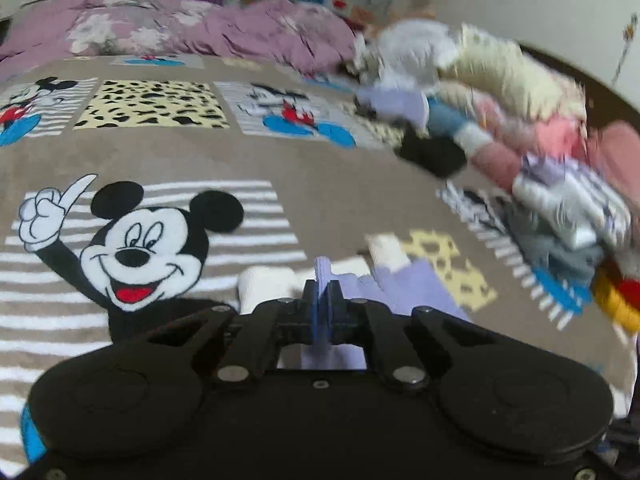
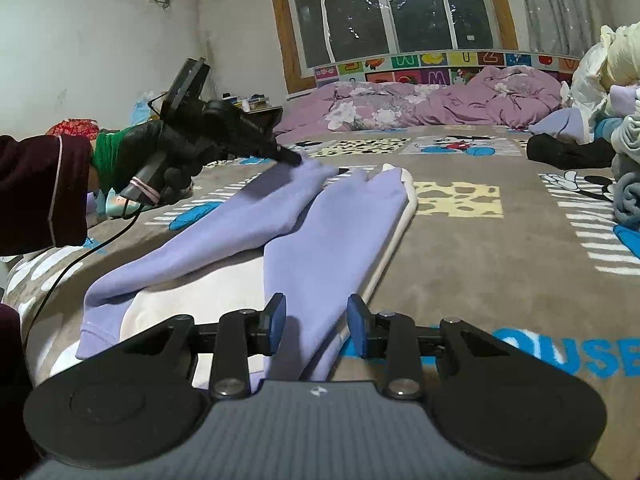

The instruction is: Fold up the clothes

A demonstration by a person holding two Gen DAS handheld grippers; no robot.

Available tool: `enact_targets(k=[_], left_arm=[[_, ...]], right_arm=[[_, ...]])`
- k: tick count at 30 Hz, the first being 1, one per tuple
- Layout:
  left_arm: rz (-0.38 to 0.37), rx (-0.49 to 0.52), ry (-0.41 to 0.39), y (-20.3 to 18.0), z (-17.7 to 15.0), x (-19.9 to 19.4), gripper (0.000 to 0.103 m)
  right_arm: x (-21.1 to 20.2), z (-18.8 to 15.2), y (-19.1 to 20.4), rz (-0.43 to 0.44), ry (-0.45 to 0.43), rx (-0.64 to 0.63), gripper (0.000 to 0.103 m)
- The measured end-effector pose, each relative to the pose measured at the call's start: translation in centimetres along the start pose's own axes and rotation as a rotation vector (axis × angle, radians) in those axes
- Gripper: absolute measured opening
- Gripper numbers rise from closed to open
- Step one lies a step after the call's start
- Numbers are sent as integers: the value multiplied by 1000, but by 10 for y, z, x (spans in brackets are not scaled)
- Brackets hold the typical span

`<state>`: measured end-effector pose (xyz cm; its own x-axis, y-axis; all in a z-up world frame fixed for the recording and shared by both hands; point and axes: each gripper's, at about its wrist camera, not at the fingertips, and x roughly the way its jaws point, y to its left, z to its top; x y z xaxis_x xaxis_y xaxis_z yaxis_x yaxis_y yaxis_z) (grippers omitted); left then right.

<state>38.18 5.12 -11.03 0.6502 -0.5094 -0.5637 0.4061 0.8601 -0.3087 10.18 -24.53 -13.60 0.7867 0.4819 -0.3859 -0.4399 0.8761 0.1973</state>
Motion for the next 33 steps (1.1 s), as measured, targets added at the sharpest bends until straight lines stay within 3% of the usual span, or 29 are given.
enact_targets(k=[7, 9, 10, 11, 16, 20, 22, 25, 29, 33], left_arm=[[123, -73, 62, 8, -18, 14, 3], [129, -68, 65, 7, -18, 9, 15], [132, -66, 60, 6, -19, 5, 31], [133, -66, 43, 5, -21, -5, 34], [135, -87, 21, -5, -58, -72, 34], [202, -53, 3, -34, -111, -136, 15], [236, -38, 13, -50, -135, -158, 12], [251, -6, 37, -73, -164, -166, 8], [280, 111, 97, -98, -189, -135, 8], [299, 71, 20, -99, -192, -150, 7]], right_arm=[[3, -1, -1, 2, 12, 6, 35], [4, -1, -2, 3, 15, 7, 35], [4, -1, -2, 3, 14, 8, 35], [4, -1, -2, 1, 13, 9, 35], [4, 0, -3, 1, 5, 14, 35], [-1, 0, -2, 11, -17, 12, 34], [-5, 0, 1, 22, -21, -7, 33], [-9, -2, 9, 25, -12, -43, 33], [-13, -10, 23, 26, 25, -106, 33], [-19, -20, 39, -1, 57, -200, 33]])
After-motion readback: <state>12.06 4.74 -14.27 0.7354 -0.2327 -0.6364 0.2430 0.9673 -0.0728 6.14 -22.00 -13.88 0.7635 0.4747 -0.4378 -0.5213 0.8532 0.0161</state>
